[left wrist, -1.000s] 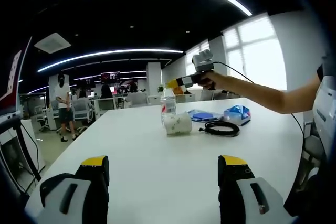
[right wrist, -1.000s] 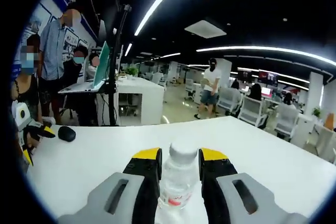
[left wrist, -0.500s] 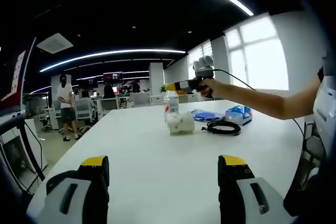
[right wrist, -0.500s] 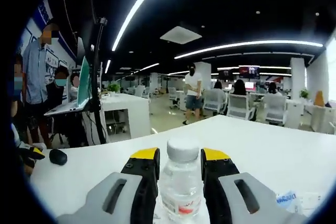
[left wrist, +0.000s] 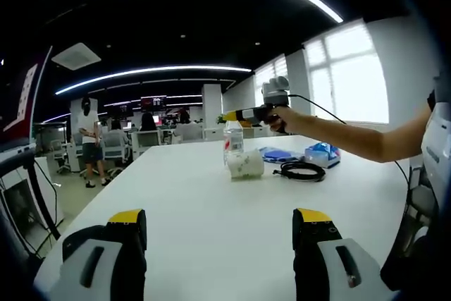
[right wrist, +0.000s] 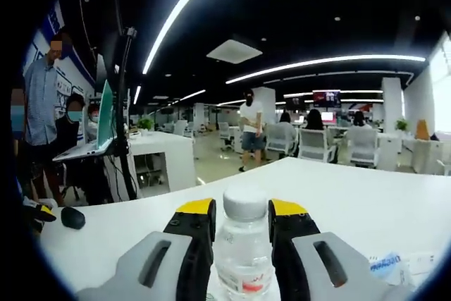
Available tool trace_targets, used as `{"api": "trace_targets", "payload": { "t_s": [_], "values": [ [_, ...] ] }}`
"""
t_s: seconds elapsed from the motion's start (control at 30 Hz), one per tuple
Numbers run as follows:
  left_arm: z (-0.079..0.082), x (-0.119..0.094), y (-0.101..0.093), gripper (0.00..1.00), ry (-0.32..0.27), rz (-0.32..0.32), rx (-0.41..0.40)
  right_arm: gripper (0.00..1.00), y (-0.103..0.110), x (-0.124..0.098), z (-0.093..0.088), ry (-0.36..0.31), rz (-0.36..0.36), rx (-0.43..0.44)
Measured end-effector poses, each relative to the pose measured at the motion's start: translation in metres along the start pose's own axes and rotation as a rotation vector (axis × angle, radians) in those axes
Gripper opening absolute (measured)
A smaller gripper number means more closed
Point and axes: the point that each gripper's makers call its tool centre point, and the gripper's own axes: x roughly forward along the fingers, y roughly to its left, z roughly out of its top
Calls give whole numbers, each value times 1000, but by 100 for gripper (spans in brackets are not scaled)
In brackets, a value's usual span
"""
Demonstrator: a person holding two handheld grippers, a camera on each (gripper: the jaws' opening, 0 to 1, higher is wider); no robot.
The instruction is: Arrange the tabletop items into an orderly group along one side of the table until the central work area is clear of visible clutter.
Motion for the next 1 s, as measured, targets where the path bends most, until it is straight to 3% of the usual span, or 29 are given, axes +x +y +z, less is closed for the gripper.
{"api": "trace_targets", "payload": {
  "t_s": [0.3,0.47,0.73,1.0],
  "values": [
    [2,-1,1,85,-4,6,1,23,-5,2,1,-11,-6,-3],
    [0,1,0,85,4,3,0,22,-7,2,1,-28,33,-1],
    [1,4,-3,85,4,0,2,22,-5,3,3,-65,164,25],
    [0,9,-5,85,18,-4,11,22,0,6,3,-76,374,29]
  ]
}}
